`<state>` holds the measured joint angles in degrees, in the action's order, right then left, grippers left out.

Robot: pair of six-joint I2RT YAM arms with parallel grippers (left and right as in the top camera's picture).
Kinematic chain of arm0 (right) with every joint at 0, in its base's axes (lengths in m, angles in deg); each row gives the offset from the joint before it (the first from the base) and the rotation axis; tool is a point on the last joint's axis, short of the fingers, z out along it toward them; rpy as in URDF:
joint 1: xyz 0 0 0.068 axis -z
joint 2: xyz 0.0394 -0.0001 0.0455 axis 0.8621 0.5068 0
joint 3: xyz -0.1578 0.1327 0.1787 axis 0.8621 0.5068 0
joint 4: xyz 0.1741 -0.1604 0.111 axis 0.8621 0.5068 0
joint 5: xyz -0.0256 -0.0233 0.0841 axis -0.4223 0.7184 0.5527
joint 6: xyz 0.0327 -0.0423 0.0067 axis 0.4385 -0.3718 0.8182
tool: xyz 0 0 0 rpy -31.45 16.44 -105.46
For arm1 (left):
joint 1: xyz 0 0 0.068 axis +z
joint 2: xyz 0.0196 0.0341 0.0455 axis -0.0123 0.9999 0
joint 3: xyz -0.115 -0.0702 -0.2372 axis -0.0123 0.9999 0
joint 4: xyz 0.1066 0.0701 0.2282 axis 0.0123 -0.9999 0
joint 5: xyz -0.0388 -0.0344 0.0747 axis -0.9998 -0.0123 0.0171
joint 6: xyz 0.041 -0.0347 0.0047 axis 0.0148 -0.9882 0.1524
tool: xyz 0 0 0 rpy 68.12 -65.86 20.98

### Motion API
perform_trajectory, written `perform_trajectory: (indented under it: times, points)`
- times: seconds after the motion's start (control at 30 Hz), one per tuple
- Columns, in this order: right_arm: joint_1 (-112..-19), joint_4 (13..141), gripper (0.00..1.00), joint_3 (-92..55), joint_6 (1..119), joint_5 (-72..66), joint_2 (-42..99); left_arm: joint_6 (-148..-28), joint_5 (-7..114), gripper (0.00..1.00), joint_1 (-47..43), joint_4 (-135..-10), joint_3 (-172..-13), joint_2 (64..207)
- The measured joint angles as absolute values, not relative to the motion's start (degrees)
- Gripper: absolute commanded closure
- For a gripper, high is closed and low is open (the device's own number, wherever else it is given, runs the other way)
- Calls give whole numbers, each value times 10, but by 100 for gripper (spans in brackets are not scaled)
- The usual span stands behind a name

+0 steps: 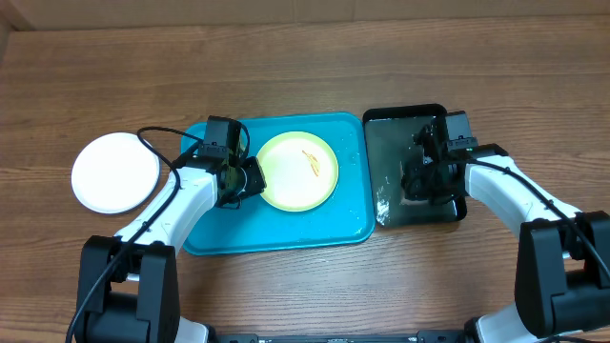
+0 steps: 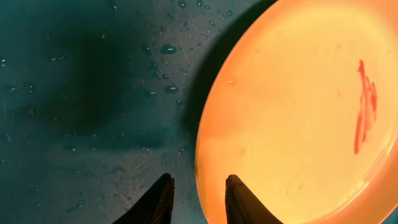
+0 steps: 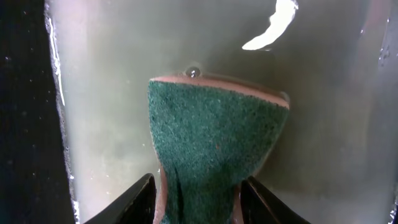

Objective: Clean dirty plates on tray and stack at the side
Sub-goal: 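Reach the right gripper into the black tray and grasp the green sponge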

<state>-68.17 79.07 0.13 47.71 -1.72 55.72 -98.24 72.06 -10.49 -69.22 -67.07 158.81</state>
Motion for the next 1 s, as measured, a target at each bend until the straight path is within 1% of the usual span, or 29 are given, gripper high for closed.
perform_trajectory:
  times: [0.03,0.1,0.47,0.57,0.8,0.9,1.0]
  points:
    - [-682,789,64,1,476,-17,557,-982,721,71,-105,-692,-671,1588]
    - [-682,788,66,1,476,-17,557,-982,721,70,-105,-692,-671,1588]
    - [-682,787,65,1,477,-17,557,-982,721,70,-105,-692,-671,1588]
    - [-682,787,62,1,478,-17,557,-982,721,70,-105,-692,-671,1588]
    - [-682,786,63,1,477,-17,557,-982,721,70,-105,-692,-671,1588]
    - [-682,785,71,1,476,-17,562,-982,721,70,-105,-692,-671,1588]
    - [-682,783,91,1,473,-17,569,-982,721,70,-105,-692,-671,1588]
